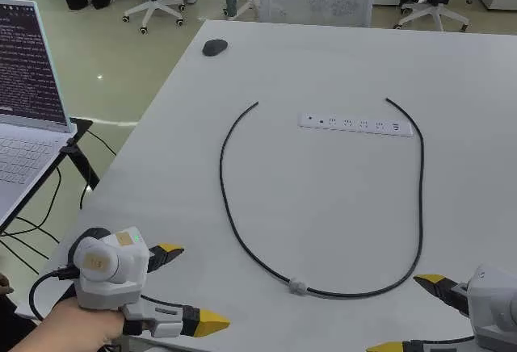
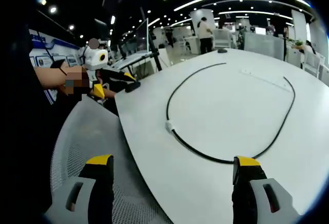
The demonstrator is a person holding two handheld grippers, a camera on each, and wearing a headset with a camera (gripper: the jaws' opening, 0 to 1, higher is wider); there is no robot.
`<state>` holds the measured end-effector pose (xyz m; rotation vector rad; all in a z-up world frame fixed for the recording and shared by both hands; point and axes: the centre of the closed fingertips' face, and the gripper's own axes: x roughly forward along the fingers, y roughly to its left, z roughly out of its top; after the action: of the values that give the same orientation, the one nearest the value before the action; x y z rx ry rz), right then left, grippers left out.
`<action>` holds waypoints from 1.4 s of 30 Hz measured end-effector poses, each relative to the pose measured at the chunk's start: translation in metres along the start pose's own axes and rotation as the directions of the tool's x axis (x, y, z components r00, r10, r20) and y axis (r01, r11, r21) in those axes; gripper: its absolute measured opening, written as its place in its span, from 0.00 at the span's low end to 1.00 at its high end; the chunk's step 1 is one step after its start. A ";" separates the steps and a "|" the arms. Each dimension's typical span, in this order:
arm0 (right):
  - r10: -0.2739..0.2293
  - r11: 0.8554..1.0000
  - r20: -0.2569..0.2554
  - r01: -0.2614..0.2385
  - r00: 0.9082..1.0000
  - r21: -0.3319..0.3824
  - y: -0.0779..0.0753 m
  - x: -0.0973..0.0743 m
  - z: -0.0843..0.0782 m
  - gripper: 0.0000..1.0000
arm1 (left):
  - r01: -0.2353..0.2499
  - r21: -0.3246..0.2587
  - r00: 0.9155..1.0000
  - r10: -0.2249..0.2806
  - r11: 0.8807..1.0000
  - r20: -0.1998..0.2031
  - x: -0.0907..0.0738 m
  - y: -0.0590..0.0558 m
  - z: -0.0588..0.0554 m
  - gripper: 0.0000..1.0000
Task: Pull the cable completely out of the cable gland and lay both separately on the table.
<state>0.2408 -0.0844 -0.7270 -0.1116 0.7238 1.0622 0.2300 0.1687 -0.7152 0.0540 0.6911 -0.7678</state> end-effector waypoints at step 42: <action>0.014 1.000 -0.036 -0.013 0.999 0.014 -0.001 0.015 -0.002 0.94 | 0.036 0.001 0.999 -0.036 0.999 -0.008 0.002 0.005 0.005 0.86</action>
<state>0.2450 -0.0741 -0.7373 -0.1141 0.7653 1.0702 0.2374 0.1695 -0.7136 0.0451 0.7006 -0.8029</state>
